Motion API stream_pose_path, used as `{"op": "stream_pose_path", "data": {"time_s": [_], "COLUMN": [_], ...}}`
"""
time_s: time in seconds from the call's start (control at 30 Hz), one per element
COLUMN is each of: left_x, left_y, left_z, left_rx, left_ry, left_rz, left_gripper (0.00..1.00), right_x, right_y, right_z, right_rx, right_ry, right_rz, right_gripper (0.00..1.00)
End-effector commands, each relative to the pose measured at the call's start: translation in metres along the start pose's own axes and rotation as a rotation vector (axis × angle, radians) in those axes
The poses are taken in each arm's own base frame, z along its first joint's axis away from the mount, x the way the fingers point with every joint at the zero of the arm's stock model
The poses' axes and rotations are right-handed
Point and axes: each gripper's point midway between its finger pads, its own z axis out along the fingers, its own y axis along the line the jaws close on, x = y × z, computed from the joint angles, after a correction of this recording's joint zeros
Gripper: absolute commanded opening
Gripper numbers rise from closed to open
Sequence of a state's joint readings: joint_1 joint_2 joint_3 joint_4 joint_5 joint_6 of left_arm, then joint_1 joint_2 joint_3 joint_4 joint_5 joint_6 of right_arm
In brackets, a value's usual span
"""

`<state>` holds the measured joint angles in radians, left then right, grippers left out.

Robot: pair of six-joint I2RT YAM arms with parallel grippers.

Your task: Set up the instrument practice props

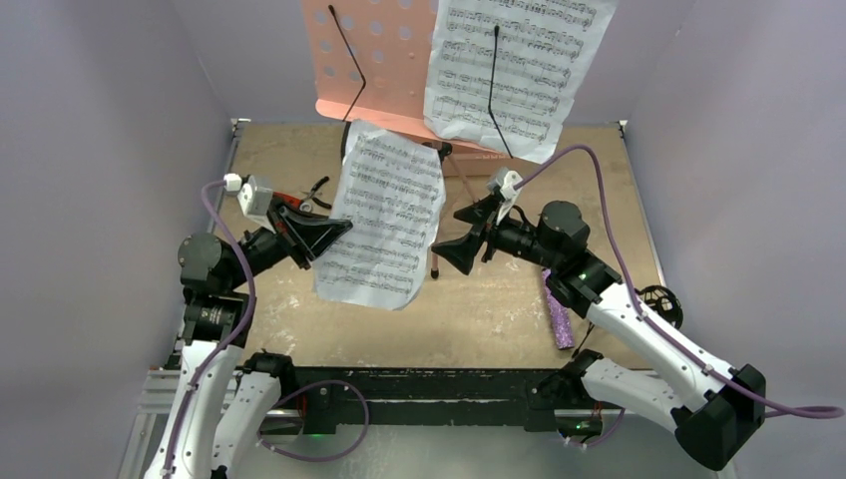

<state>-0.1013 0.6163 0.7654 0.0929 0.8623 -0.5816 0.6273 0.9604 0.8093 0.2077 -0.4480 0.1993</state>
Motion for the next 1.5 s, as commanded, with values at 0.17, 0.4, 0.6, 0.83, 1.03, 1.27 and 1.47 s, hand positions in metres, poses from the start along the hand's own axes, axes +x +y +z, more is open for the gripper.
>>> {"op": "stream_pose_path", "data": {"time_s": [0.17, 0.4, 0.6, 0.83, 1.03, 1.27, 1.47], "left_x": [-0.031, -0.037, -0.04, -0.041, -0.042, -0.043, -0.043], "left_y": [-0.037, -0.047, -0.048, -0.045, -0.046, -0.05, -0.051], "left_z": [-0.007, -0.009, -0.011, -0.011, -0.01, -0.01, -0.01], "left_rx": [0.096, 0.15, 0.138, 0.124, 0.147, 0.174, 0.185], "left_ry": [-0.093, -0.167, -0.187, -0.194, -0.207, -0.223, -0.225], "left_rz": [0.07, 0.022, 0.039, 0.042, 0.032, 0.034, 0.054], "left_gripper": [0.0, 0.0, 0.0, 0.0, 0.0, 0.0, 0.0], "right_x": [-0.025, -0.03, -0.052, -0.068, -0.077, -0.086, -0.091], "right_y": [0.02, 0.03, 0.043, 0.055, 0.058, 0.061, 0.065], "right_z": [0.01, 0.023, 0.021, 0.01, 0.004, 0.002, -0.001], "right_rx": [-0.128, -0.223, -0.288, -0.311, -0.304, -0.316, -0.322], "right_ry": [-0.081, -0.051, -0.125, -0.162, -0.196, -0.212, -0.226], "right_rz": [0.005, 0.037, 0.021, 0.003, -0.005, -0.019, -0.03], "right_gripper": [0.98, 0.95, 0.94, 0.87, 0.66, 0.42, 0.13]}}
